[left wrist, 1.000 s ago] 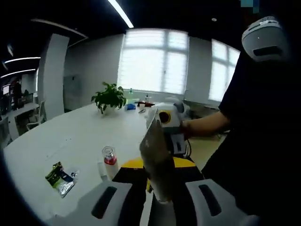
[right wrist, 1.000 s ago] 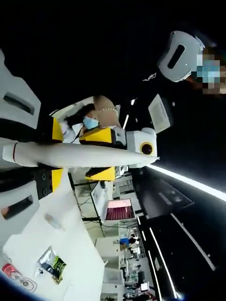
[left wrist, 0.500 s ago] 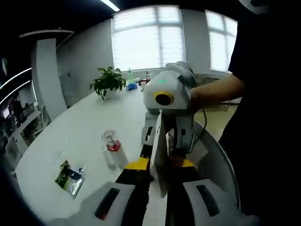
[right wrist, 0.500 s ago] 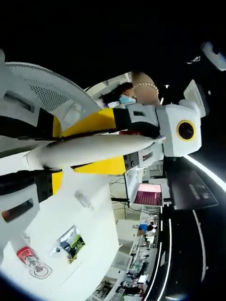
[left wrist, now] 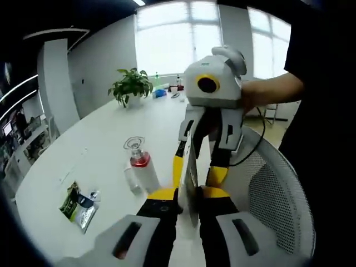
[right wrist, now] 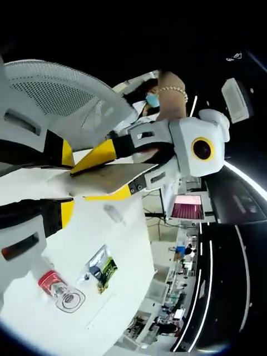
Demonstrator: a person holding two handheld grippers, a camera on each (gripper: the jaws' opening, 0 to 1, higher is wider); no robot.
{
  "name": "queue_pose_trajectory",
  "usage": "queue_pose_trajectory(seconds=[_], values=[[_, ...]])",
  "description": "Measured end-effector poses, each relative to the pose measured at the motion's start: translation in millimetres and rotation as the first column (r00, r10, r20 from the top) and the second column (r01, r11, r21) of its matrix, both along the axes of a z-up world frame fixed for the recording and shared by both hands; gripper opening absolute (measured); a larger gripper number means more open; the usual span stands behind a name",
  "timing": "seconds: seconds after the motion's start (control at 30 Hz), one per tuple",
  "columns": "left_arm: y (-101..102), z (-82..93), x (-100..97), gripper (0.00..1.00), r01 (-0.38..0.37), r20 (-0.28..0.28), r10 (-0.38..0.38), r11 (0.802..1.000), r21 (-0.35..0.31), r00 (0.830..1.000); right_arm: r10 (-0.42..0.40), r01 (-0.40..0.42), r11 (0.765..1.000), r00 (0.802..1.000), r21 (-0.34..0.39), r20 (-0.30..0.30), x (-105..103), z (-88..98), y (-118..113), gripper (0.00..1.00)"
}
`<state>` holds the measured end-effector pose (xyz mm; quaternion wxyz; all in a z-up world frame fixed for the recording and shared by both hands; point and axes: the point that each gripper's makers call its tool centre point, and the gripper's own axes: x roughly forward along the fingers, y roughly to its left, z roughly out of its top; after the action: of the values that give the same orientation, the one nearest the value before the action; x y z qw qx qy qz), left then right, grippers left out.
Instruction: Arrange the skincare products in the storage area until every visible bottle or jar stands upright without overlapping.
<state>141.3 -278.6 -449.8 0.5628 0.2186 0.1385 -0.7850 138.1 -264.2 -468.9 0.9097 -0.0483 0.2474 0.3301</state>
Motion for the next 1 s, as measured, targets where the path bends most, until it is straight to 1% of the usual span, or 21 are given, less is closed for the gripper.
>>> queue_pose_trajectory(seconds=[0.13, 0.2, 0.3, 0.33, 0.53, 0.57, 0.6, 0.63, 0.67, 0.7, 0.77, 0.8, 0.9, 0.97, 1.0], values=[[-5.7, -5.8, 4.1, 0.18, 0.004, -0.008, -0.004, 1.000, -0.003, 1.000, -0.035, 0.035, 0.999, 0.999, -0.013, -0.004, 3.8, -4.9, -6.0, 0.10], [-9.1, -8.3, 5.9, 0.18, 0.007, -0.006, -0.007, 1.000, -0.004, 1.000, -0.050, 0.050, 0.998, 0.999, -0.034, -0.002, 5.5, -6.5, -11.9, 0.10], [-16.8, -12.0, 12.3, 0.18, 0.005, -0.005, -0.005, 1.000, -0.016, 1.000, -0.069, 0.069, 0.996, 0.998, -0.064, 0.003, 7.6, -4.0, -21.2, 0.10], [-19.2, -12.7, 14.2, 0.18, 0.002, -0.009, -0.002, 1.000, -0.019, 1.000, -0.084, 0.085, 0.994, 0.996, -0.068, 0.015, 9.2, -0.9, -26.0, 0.10], [-34.9, -13.7, 26.9, 0.18, -0.007, -0.020, 0.006, 0.999, -0.049, 1.000, -0.138, 0.141, 0.989, 0.989, -0.055, 0.046, 19.3, 9.4, -45.1, 0.10], [-36.5, -14.0, 28.1, 0.18, -0.006, -0.020, 0.005, 0.999, -0.051, 1.000, -0.160, 0.163, 0.985, 0.985, -0.052, 0.065, 22.7, 13.0, -48.0, 0.08], [-38.9, -14.9, 28.4, 0.18, 0.000, -0.016, -0.001, 0.999, -0.051, 1.000, -0.184, 0.189, 0.981, 0.979, -0.041, 0.090, 27.3, 18.5, -52.9, 0.06], [-40.8, -16.5, 27.7, 0.18, 0.007, -0.009, -0.008, 0.999, -0.047, 1.000, -0.201, 0.202, 0.979, 0.975, -0.003, 0.100, 30.4, 24.3, -54.3, 0.04], [-42.3, -17.4, 27.8, 0.18, 0.008, -0.003, -0.008, 0.999, -0.046, 1.000, -0.199, 0.198, 0.980, 0.976, 0.014, 0.094, 31.3, 25.3, -55.1, 0.04], [-42.6, -18.1, 27.9, 0.18, 0.008, -0.002, -0.008, 0.999, -0.042, 1.000, -0.204, 0.203, 0.979, 0.973, 0.024, 0.104, 34.4, 27.3, -57.1, 0.04], [-45.1, -20.5, 29.9, 0.18, 0.011, 0.004, -0.011, 0.999, -0.039, 1.000, -0.206, 0.205, 0.978, 0.972, 0.020, 0.109, 37.0, 28.7, -58.2, 0.04], [-47.2, -23.0, 33.7, 0.18, 0.007, 0.002, -0.007, 0.999, -0.042, 1.000, -0.205, 0.208, 0.978, 0.972, -0.015, 0.113, 38.9, 27.0, -60.6, 0.04], [-51.2, -26.8, 44.3, 0.18, -0.014, -0.006, 0.013, 0.999, -0.052, 1.000, -0.207, 0.216, 0.975, 0.970, -0.061, 0.126, 42.3, 26.6, -61.6, 0.04], [-54.3, -27.2, 46.5, 0.18, -0.027, -0.005, 0.027, 0.998, -0.057, 1.000, -0.200, 0.214, 0.972, 0.970, -0.096, 0.138, 44.7, 26.7, -61.9, 0.03], [-55.4, -29.2, 50.3, 0.18, -0.033, -0.006, 0.032, 0.998, -0.058, 0.999, -0.196, 0.215, 0.969, 0.970, -0.123, 0.145, 46.1, 26.3, -63.4, 0.03]])
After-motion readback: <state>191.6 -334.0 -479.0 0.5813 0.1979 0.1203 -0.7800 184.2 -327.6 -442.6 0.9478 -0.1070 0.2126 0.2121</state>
